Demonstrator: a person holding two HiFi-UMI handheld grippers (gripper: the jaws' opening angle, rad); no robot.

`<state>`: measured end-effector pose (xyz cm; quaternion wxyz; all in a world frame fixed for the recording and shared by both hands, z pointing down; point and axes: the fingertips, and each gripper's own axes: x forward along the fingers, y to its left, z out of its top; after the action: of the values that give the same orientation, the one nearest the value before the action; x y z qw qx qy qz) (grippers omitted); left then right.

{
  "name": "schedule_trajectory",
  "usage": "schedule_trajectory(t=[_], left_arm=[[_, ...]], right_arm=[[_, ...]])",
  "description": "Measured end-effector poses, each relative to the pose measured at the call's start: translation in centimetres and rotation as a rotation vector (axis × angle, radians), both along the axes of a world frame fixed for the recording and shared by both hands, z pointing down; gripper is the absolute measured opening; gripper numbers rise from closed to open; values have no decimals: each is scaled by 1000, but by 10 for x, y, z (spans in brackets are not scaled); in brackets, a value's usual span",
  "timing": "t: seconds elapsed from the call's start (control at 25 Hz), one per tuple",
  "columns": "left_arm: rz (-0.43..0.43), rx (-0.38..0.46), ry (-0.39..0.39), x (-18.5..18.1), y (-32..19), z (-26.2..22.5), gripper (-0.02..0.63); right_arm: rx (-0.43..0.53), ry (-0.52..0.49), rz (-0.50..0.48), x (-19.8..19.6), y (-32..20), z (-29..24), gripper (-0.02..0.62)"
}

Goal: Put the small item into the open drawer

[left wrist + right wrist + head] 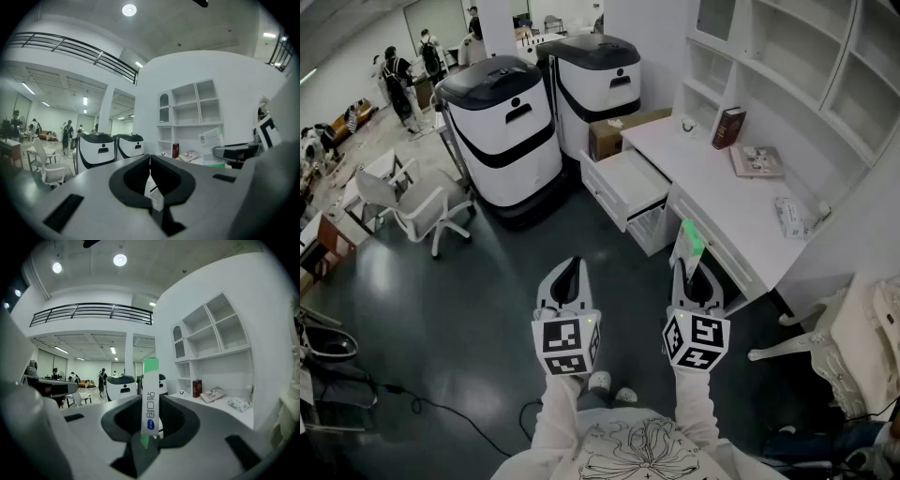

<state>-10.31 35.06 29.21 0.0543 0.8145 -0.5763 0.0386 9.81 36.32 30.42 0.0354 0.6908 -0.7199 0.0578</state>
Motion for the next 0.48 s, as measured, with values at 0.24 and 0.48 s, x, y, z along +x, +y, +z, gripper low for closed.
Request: schedule_trajectory(t=[0.24,0.48], left_arm=[[0,-2,2,-4,-6,2,6],[4,-10,4,-12,-19,2,6]], right_arm=[[-9,-3,5,-2,-5,4,91],[-25,7,-5,-13,-18,7,91]])
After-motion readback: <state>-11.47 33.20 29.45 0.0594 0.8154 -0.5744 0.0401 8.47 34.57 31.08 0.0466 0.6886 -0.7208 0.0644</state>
